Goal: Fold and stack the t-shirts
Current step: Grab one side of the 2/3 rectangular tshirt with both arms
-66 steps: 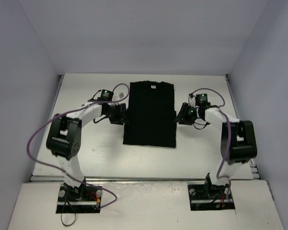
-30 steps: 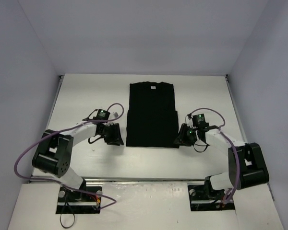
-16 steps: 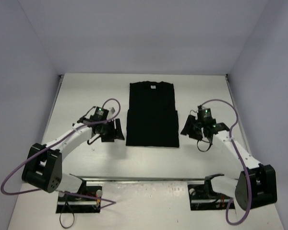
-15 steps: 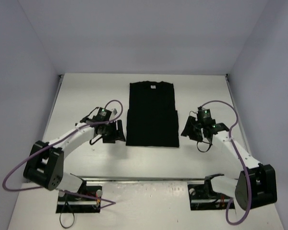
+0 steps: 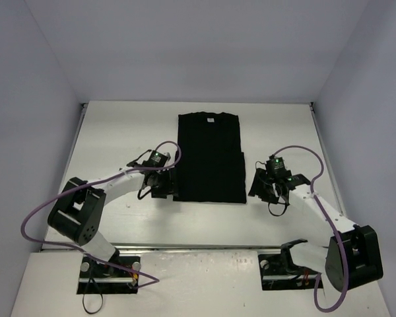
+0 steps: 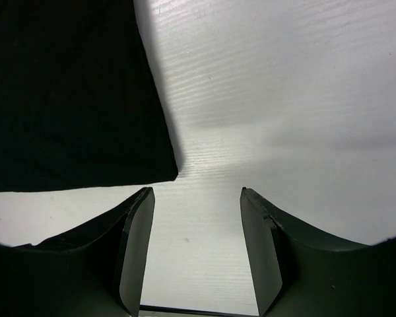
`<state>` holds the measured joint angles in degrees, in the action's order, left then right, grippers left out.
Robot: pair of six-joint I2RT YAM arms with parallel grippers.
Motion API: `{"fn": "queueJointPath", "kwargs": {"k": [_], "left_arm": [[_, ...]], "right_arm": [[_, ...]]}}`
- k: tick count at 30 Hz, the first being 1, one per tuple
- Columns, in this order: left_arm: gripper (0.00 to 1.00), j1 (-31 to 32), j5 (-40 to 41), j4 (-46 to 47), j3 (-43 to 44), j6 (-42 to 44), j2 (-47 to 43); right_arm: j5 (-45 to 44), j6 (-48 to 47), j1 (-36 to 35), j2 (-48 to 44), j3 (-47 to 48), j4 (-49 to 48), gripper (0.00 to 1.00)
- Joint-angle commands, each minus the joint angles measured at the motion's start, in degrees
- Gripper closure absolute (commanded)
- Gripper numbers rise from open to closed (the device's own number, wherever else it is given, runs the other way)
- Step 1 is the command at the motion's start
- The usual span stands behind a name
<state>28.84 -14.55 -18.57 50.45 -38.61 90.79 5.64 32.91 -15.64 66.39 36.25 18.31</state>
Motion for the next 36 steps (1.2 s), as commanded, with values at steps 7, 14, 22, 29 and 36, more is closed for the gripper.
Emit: {"fn": "queueJointPath", "kwargs": {"k": [7,14,22,29,36], "left_arm": [[0.81,4.46,6.01,0.65,-1.65,-2.69,4.64],[1.0,5.61,6.34,0.6,-3.94,-3.28,5.8],[1.0,5.61,5.53,0.64,-3.4,-2.56,5.77],[1.0,5.62,4.96,0.43,-2.88,-2.0,5.78],[1.0,5.7,4.68,-0.32,-2.98,-2.06,5.13]], "right_arm": [[-8.06,6.18,-3.52,-0.3,-0.74,0.06,0.47],[-9.04,8.51,-5.57,2.7,-0.61,-0.99,0.42],[-7.54,12.02,-8.72,7.34,-1.89,-6.22,0.4],[-9.8,13.37,-11.85,13.21,-0.56,-7.31,0.4],[-9.14,16.06,-14.67,18.57,-3.1,-7.23,0.58]]}}
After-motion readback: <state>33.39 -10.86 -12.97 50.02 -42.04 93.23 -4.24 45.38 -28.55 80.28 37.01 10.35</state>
